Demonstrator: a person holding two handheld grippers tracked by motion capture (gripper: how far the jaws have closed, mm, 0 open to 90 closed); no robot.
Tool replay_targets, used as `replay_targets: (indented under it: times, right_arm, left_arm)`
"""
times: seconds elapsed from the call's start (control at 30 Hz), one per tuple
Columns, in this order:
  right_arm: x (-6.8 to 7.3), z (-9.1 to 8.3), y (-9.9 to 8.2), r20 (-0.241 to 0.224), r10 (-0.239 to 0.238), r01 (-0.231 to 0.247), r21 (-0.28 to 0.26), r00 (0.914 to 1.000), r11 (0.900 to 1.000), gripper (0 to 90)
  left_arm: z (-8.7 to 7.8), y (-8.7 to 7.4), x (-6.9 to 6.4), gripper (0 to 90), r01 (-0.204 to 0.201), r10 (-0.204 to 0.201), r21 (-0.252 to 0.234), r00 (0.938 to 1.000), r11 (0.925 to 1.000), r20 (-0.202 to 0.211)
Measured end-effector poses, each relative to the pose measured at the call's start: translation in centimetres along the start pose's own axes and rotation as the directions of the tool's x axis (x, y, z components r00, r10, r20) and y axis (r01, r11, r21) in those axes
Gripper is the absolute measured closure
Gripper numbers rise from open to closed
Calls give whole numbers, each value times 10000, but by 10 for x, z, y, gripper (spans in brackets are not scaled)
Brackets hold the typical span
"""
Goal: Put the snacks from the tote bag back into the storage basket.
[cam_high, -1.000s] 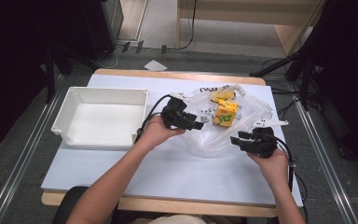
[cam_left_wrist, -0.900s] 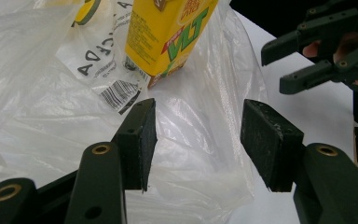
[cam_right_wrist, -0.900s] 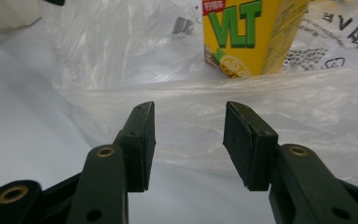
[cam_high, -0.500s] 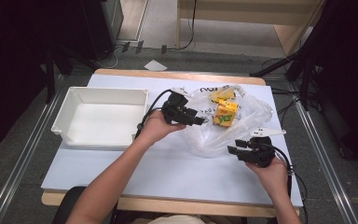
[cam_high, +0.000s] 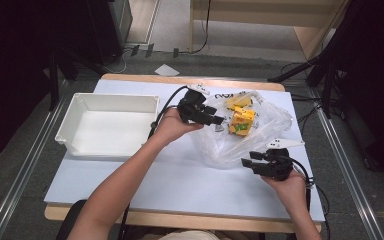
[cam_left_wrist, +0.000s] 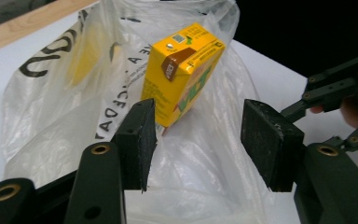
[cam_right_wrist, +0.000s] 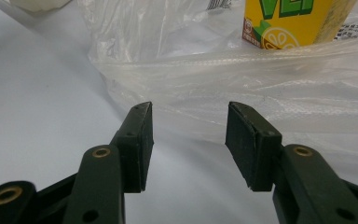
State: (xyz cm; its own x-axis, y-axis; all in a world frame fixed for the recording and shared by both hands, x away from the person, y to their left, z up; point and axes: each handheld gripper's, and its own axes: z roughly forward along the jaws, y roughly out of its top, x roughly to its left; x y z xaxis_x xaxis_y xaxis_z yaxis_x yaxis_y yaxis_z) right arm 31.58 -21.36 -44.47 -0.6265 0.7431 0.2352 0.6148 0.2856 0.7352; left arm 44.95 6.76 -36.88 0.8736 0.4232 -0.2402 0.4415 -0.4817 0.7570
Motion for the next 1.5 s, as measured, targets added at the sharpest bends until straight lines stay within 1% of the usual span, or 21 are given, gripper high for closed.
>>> replay_targets:
  times: [0.03,0.1,0.17,0.23,0.3,0.37,0.4,0.5,0.53,0.6,0.67,0.8,0.83,0.97,1.07,1.13,1.23,1.27,1.3,1.33,1.5]
  right_arm:
    - [0,1,0,-5,-4,4,-10,10000,10000,521]
    - [0,1,0,-7,6,-6,23,10000,10000,520]
    - [0,2,-1,-17,27,-27,-4,10000,10000,520]
    - [0,2,-1,-5,-15,15,20,10000,10000,520]
    - [0,3,-1,0,-18,18,67,10000,10000,520]
    - [-1,4,-2,-7,-28,28,92,10000,10000,520]
    - [-1,4,-2,-2,-33,33,88,10000,10000,520]
    - [0,3,-2,10,-44,43,80,10000,10000,519]
    - [0,3,-2,8,-42,42,91,10000,9999,520]
    - [0,3,-2,-14,-43,43,89,10000,10000,520]
    - [0,2,-2,-40,-43,43,56,10000,10000,520]
    - [1,2,-1,-39,-49,50,41,10000,10000,520]
    - [0,2,-1,-49,-61,62,47,10000,10000,520]
    - [1,2,-1,-66,-99,99,65,9999,9999,520]
    - [2,2,-1,-79,-93,93,-4,9999,10000,519]
    - [2,2,-1,-104,-28,27,-33,9999,10000,517]
    - [2,1,-1,-152,-8,7,-83,9999,10000,516]
    - [2,1,-1,-140,-6,4,-83,9999,10000,516]
    - [2,0,-1,-130,-18,17,-108,9999,9999,516]
    - [3,-1,-1,-132,20,-22,-122,9999,9999,516]
    - [3,-3,-2,-116,25,-27,-176,9999,9998,516]
  left_arm:
    - [2,3,2,449,52,-53,49,9996,10000,269]
    - [4,5,2,447,-33,30,246,9999,9997,123]
    - [7,8,3,444,-80,74,331,9998,9994,182]
    - [8,9,3,440,-25,18,348,9998,9994,193]
    - [10,10,5,440,27,-32,195,9997,9998,261]
    - [11,11,6,439,27,-34,295,9997,9996,222]
    - [12,13,6,439,-65,59,413,9999,9991,133]
    - [15,16,6,440,-137,131,466,9998,9988,129]
    - [18,19,7,440,-271,264,529,9996,9982,137]
    - [20,20,8,441,-257,254,437,9997,9987,70]
    - [22,22,8,439,-236,231,526,9997,9983,100]
    - [20,28,4,439,-406,401,509,9991,9979,106]
    - [21,33,3,439,-518,517,564,9987,9971,34]
    - [25,42,8,439,-546,536,571,9984,9969,195]
    - [28,45,9,439,-582,572,547,9982,9968,195]
    - [34,49,11,439,-734,720,644,9971,9952,239]
    - [39,51,12,436,-869,854,568,9960,9946,280]
    - [40,51,14,436,-1021,1004,535,9943,9933,349]
    - [42,52,15,432,-1053,1031,548,9938,9929,410]
    - [44,52,16,427,-1050,1028,487,9937,9933,449]
    - [50,53,20,412,-1045,1013,607,9934,9927,545]
